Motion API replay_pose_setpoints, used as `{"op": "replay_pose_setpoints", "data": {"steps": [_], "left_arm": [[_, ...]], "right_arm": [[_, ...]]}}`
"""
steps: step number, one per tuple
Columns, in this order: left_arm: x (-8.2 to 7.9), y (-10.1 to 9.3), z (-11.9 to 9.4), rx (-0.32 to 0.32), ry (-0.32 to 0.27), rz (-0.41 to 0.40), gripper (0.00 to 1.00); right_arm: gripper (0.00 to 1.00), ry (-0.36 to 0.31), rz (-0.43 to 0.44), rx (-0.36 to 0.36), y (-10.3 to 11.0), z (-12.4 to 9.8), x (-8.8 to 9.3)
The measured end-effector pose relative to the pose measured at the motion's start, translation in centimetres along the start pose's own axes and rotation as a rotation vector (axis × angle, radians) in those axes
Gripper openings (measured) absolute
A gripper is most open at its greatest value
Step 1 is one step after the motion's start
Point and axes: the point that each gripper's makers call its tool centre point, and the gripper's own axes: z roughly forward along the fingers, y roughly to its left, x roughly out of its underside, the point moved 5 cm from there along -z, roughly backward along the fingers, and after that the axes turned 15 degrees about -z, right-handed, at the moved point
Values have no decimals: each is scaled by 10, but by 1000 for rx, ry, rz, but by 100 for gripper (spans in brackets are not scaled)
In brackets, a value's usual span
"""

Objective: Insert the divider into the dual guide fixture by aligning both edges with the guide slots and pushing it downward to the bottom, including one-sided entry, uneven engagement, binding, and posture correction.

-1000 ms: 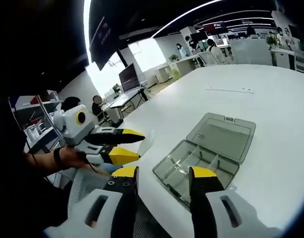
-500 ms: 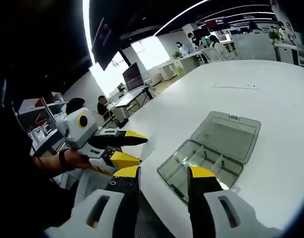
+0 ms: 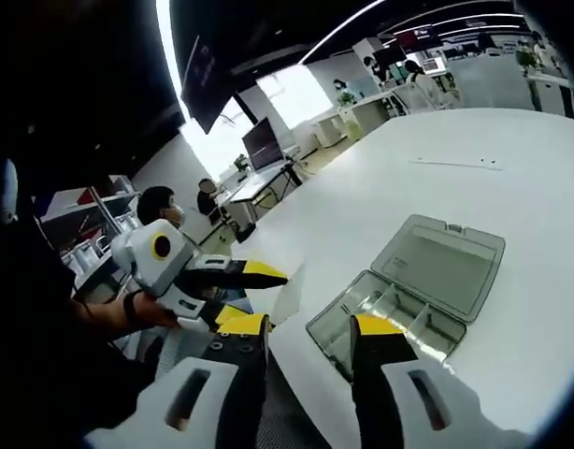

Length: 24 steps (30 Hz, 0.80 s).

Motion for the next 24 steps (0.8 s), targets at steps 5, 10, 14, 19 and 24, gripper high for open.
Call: {"op": "replay_pose_setpoints", "data": {"steps": [5,10,14,19,24], "left_arm": [[1,-1,2,5,5,10,30],[3,6,0,5,7,32,30],[1,1,1,11,10,54,30],[0,3,1,16,10,72,30],[0,4,1,23,9,85,30]], "right_arm": [[29,1,11,-32,-2,-2,-5],[29,9,14,-46,-5,-4,-7],[26,19,9,-70,-5,-3,-9],[26,28,18,-97,-3,-2,-9],[24,47,3,-102,-4,-2,-8]]}}
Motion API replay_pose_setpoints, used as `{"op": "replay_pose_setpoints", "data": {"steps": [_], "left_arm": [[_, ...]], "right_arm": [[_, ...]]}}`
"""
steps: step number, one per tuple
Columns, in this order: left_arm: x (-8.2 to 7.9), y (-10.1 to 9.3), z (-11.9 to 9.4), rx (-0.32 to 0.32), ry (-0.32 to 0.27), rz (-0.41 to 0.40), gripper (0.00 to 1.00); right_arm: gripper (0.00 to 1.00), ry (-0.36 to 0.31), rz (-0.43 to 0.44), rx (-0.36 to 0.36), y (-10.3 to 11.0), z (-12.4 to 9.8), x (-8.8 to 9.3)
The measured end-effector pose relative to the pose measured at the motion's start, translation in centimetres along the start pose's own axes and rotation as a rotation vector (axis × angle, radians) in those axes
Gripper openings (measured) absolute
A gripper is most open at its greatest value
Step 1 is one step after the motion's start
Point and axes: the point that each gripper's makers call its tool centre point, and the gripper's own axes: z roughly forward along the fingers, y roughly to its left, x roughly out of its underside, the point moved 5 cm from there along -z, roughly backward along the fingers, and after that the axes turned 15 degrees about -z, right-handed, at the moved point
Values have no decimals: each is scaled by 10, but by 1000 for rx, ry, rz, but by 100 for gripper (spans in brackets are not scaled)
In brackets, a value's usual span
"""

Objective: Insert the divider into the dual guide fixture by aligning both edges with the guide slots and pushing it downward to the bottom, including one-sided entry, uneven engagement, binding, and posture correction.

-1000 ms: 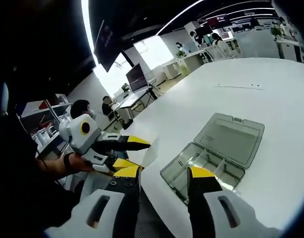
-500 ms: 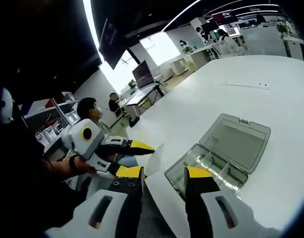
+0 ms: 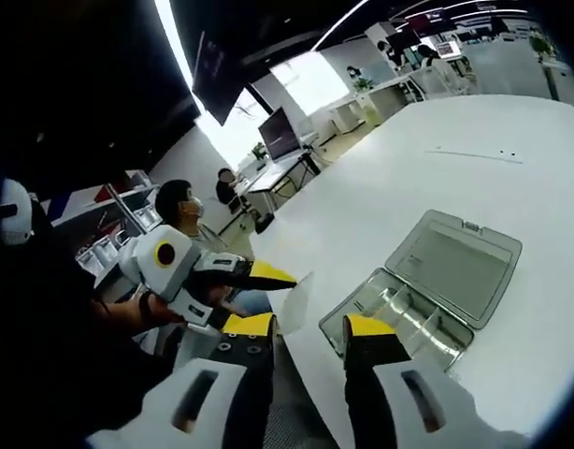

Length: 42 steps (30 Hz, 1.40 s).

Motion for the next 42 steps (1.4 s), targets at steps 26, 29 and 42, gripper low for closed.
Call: {"op": "replay_pose_setpoints", "data": {"steps": [26,29,42], "left_arm": [[-13,-38,8,38,11,70,30],[-14,-40,8,43,12,77,30],[-17,-42,9,47,11,112,30]], "right_arm": [[17,34,5,-57,1,6,0],[16,34,8,-62,2,6,0],[11,40,22,-76,3,6,1]]}}
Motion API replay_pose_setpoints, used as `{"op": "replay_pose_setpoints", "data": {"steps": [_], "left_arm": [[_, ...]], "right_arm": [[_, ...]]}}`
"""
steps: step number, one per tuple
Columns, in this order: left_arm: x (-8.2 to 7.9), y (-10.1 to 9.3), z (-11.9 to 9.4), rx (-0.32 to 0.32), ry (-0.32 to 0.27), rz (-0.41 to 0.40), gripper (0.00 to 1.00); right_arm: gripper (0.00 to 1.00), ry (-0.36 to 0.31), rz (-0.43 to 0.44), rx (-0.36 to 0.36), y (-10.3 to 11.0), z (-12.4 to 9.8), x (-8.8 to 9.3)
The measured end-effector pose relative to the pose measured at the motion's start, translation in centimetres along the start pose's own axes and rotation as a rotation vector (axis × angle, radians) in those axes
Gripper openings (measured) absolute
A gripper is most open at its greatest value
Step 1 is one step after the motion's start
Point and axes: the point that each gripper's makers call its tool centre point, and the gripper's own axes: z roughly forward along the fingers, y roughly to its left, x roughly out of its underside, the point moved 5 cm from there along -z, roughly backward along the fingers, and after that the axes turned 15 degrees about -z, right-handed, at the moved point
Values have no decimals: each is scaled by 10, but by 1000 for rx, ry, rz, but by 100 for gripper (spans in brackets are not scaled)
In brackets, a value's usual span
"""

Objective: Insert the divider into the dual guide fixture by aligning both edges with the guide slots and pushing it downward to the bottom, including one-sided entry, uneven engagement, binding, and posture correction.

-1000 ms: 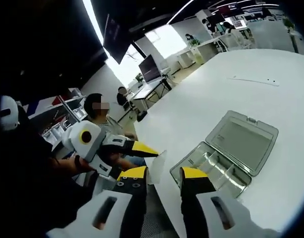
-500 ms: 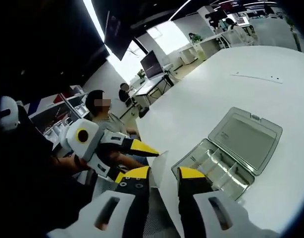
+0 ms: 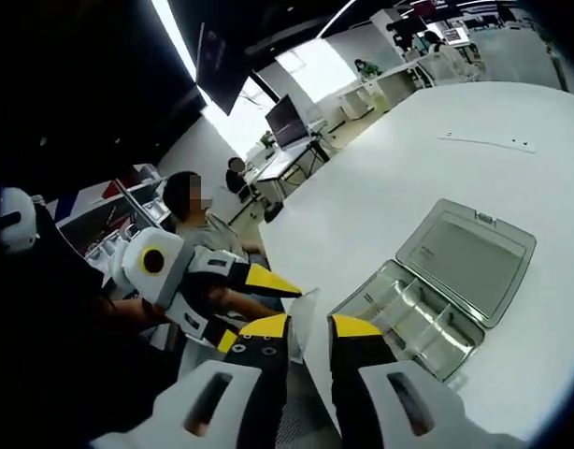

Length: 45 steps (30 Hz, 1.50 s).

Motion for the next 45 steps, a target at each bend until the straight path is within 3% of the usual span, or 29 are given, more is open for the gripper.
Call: {"op": "replay_pose_setpoints", "data": {"steps": [18,24,25,27,30,38,42,45], "left_arm": [[2,-2,0,18,4,29,30],[1,-2,0,18,0,31,30],[1,-2,1,18,0,29,29],[1,-2,0,23,0,28,17],[0,-1,0,19,-13,13,25],[3,1,0,3,10,15,27],[1,2,0,-12,3,20,38],[2,1,2,-9,6,23,39]], "right_arm": [[9,21,6,-21,3,4,3],[4,24,16,-24,3,4,3],[0,24,21,-31,4,4,3],[0,23,39,-34,5,4,3],[0,21,47,-35,6,5,4],[0,14,56,-26,3,4,3],[0,9,66,-25,4,4,1],[0,2,70,-27,5,4,-2]]}}
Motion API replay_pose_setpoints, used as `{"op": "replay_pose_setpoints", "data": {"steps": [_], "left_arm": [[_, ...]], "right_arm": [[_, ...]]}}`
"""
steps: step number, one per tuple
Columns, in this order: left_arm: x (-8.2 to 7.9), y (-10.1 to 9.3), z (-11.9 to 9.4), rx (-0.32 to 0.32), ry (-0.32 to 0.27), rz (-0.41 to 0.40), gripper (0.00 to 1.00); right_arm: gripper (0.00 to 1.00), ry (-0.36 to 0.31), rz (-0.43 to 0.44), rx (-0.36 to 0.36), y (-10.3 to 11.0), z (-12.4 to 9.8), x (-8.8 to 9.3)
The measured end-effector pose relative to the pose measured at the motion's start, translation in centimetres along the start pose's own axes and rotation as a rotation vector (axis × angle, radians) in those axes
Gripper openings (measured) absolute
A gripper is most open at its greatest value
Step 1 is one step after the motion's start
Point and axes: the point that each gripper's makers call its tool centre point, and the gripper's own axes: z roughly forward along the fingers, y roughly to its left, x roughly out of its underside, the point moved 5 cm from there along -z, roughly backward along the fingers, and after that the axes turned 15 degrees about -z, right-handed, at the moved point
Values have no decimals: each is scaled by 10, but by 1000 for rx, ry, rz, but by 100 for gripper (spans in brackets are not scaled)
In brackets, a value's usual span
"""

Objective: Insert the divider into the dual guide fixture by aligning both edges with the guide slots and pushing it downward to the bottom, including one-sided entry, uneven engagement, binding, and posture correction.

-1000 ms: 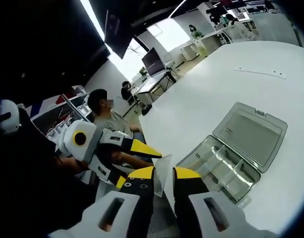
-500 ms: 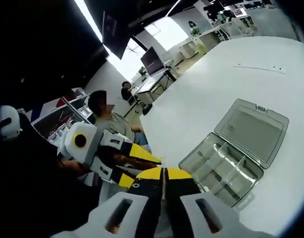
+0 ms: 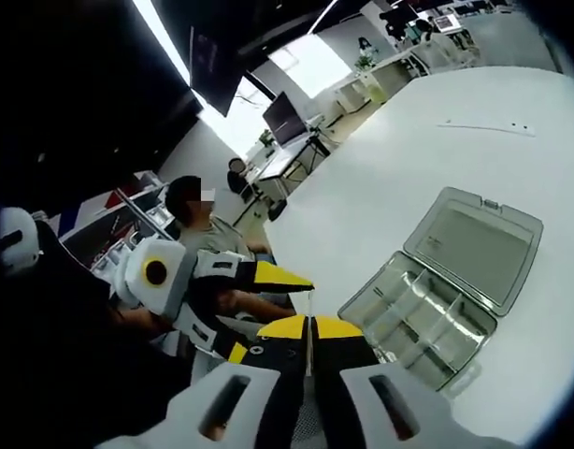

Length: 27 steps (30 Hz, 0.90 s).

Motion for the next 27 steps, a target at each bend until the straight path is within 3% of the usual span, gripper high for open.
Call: {"op": "replay_pose_setpoints", "data": {"steps": [15,27], "left_arm": [[1,2,3,-56,11,58,33],[0,4,2,-46,9,93,33]], "right_arm": [[0,-30,59,-30,6,4,-8],[0,-23,15,-44,7,1,-8]]}}
